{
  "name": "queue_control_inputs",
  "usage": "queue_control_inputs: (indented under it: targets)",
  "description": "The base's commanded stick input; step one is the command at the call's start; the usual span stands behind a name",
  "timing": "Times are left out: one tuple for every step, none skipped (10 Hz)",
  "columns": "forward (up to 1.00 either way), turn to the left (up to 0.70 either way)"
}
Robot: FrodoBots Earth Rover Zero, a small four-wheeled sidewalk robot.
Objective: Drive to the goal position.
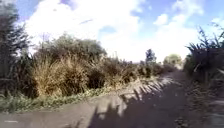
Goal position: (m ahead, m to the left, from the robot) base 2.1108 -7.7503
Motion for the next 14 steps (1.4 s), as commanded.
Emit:
queue_control_inputs:
  targets:
    - [0.00, 0.70]
    - [0.00, 0.70]
    - [0.00, 0.70]
    - [0.00, 0.70]
    - [0.00, 0.70]
    - [0.00, 0.70]
    - [0.00, 0.70]
    - [0.00, 0.70]
    - [0.00, 0.70]
    - [0.00, 0.70]
    - [0.00, 0.70]
    - [0.00, 0.70]
    - [0.00, 0.70]
    - [0.00, 0.70]
